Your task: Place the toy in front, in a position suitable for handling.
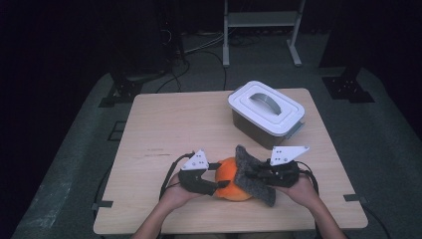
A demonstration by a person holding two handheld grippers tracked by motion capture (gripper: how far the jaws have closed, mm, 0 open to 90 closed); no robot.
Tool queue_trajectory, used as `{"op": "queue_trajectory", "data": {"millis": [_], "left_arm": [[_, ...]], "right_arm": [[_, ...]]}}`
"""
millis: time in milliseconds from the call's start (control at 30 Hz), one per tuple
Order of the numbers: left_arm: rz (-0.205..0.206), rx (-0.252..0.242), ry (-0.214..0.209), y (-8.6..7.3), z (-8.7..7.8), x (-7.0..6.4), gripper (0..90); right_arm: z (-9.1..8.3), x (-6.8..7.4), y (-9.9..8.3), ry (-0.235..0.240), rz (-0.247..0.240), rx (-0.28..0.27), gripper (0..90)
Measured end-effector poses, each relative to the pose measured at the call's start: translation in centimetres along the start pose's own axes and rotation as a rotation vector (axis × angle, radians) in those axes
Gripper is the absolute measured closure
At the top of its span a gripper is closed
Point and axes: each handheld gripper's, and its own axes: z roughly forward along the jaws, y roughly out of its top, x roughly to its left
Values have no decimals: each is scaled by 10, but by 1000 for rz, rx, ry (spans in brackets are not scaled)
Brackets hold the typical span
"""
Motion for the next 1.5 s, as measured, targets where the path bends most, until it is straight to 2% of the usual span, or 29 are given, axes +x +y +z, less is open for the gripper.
{"op": "queue_trajectory", "data": {"millis": [100,167,267,367,500,567,600,633,700,767,867,900,933,1067,1133,1233,1333,1500], "left_arm": [[-8,-4,1,0,0,0,362],[-8,-4,4,0,0,1,362],[-16,-9,7,0,1,1,361],[-17,-7,6,0,0,2,351],[4,-19,-2,2,-1,1,255],[7,-15,-15,3,-1,0,184],[10,-9,-20,3,0,-1,180],[14,-2,-28,2,2,-1,193],[39,0,-23,1,5,-4,276],[65,6,-7,3,4,-6,348],[54,-24,4,4,2,-7,400],[45,-29,0,6,2,-8,407],[54,-27,2,7,3,-9,407],[63,-13,13,8,4,-10,400],[44,-21,13,6,4,-8,399],[29,-24,19,5,3,-4,396],[12,-30,17,3,3,-1,391],[21,-25,25,5,4,-4,392]], "right_arm": [[-4,-3,-3,-11,17,3,765],[-6,0,0,-12,7,-6,764],[-5,7,7,31,-9,-46,764],[1,13,9,30,-41,-16,763],[5,7,2,31,-21,-6,764],[0,2,0,8,-6,-13,763],[-1,-1,-1,-1,0,-17,763],[-3,-3,-2,-4,11,-22,763],[-5,-5,-3,-12,23,-23,763],[-6,-3,-1,-17,11,-17,764],[-9,4,8,-15,-14,-34,768],[-10,6,11,-2,-17,-52,768],[-10,9,14,9,-25,-59,769],[0,19,18,19,-70,-21,768],[1,18,15,26,-63,-18,768],[-1,14,11,2,-70,6,767],[-4,9,5,-12,-53,13,767],[-3,12,9,21,-42,-21,767]]}}
